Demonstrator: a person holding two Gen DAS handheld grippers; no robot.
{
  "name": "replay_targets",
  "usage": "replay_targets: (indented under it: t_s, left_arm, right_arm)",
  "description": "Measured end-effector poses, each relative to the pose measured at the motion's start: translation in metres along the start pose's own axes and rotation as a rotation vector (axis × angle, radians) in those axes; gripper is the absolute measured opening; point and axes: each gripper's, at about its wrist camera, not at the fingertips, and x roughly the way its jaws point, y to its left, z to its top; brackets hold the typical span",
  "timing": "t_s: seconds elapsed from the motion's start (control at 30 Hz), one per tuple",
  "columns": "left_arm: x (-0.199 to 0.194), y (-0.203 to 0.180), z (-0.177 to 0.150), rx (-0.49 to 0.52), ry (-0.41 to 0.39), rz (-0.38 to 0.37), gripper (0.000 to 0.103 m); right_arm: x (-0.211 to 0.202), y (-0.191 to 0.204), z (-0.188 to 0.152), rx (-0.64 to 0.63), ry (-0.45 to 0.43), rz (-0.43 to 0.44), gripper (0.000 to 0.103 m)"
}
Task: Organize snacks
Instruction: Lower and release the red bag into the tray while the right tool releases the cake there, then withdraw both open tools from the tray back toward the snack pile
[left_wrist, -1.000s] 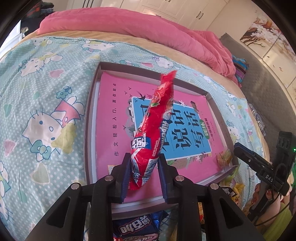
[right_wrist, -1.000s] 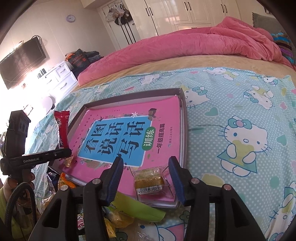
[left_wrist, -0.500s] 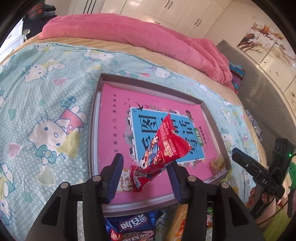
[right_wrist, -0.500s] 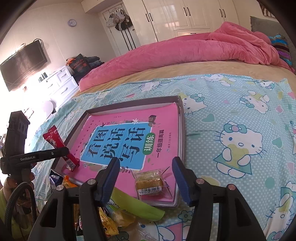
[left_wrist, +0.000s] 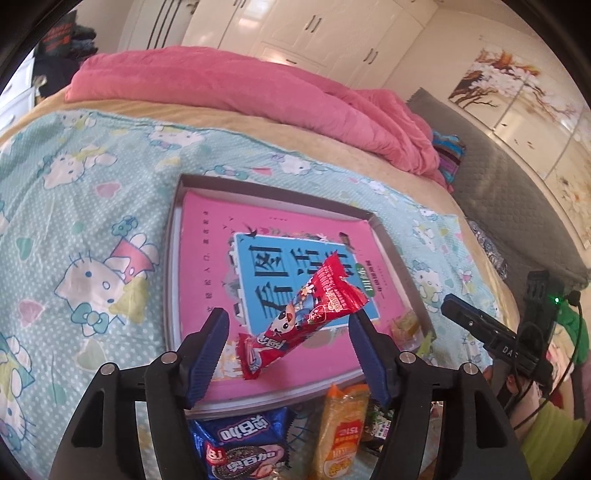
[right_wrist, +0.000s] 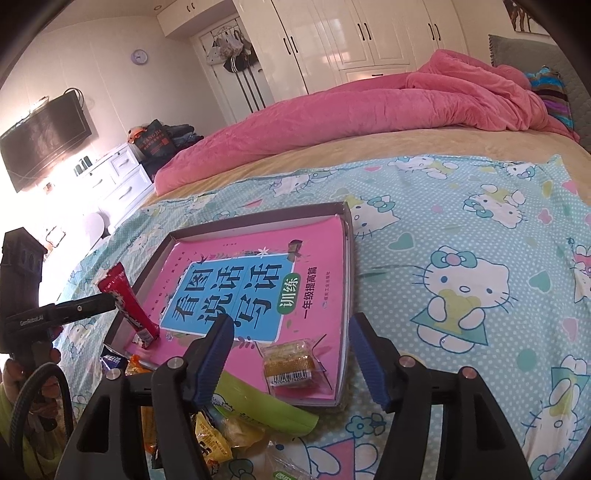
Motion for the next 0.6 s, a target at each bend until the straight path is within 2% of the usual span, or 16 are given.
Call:
replay_targets:
  t_s: [0.13,0.6]
  left_arm:
    - [-0.003,-0.005,-0.001,0.024,-0.019,0.039,0.074]
    - [-0.022,0.002,-0.004,-0.005,-0.061,0.053,0.077]
  right_arm:
    - [-0.005,0.001,0.0,-0.001,-0.015,-0.003,0.066]
    - [-0.017,0.01,-0.004,-0.017,-0.031,0.008,0.068]
